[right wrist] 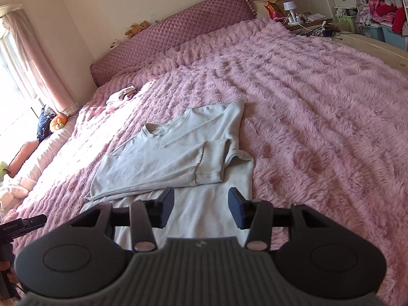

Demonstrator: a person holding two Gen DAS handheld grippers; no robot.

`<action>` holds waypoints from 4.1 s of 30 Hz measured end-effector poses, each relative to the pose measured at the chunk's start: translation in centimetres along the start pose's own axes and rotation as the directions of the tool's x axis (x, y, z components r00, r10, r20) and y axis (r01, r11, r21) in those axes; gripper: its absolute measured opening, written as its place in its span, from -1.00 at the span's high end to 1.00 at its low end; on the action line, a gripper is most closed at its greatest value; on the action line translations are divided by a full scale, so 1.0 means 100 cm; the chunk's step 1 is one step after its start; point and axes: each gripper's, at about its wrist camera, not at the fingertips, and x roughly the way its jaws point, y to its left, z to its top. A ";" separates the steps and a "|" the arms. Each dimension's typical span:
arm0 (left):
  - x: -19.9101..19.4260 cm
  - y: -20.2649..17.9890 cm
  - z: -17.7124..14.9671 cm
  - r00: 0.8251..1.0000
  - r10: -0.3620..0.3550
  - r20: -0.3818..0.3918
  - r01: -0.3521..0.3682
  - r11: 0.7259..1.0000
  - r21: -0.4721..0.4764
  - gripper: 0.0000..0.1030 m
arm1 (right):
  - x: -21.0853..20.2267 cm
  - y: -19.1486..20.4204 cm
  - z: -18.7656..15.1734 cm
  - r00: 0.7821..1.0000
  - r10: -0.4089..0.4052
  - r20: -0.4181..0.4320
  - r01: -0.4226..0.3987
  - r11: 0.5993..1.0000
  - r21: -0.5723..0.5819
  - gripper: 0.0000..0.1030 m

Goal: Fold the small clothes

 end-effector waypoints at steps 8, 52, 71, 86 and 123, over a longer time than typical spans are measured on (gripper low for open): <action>-0.044 0.044 -0.063 0.996 -0.004 -0.091 -0.008 0.991 -0.135 -0.59 | -0.044 -0.031 -0.085 0.979 -0.003 -0.202 0.003 1.000 -0.001 0.06; 0.046 0.124 -0.116 0.879 -0.449 -0.162 0.221 0.683 -0.696 -0.54 | 0.007 -0.074 -0.121 0.914 0.262 -0.311 -0.098 0.884 0.458 0.02; 0.042 0.140 -0.129 0.878 -0.455 -0.147 0.208 0.640 -0.740 0.79 | 0.020 -0.083 -0.126 0.921 0.256 -0.294 -0.065 0.846 0.530 0.40; 0.035 0.132 -0.095 0.853 -0.514 0.089 0.414 0.563 -0.716 0.91 | 0.006 -0.078 -0.080 0.918 0.379 -0.113 -0.236 0.753 0.614 0.92; 0.340 0.148 0.138 0.906 -0.414 0.091 0.392 0.734 -0.554 0.91 | 0.356 -0.110 0.162 0.974 0.203 0.102 -0.219 0.724 0.654 0.95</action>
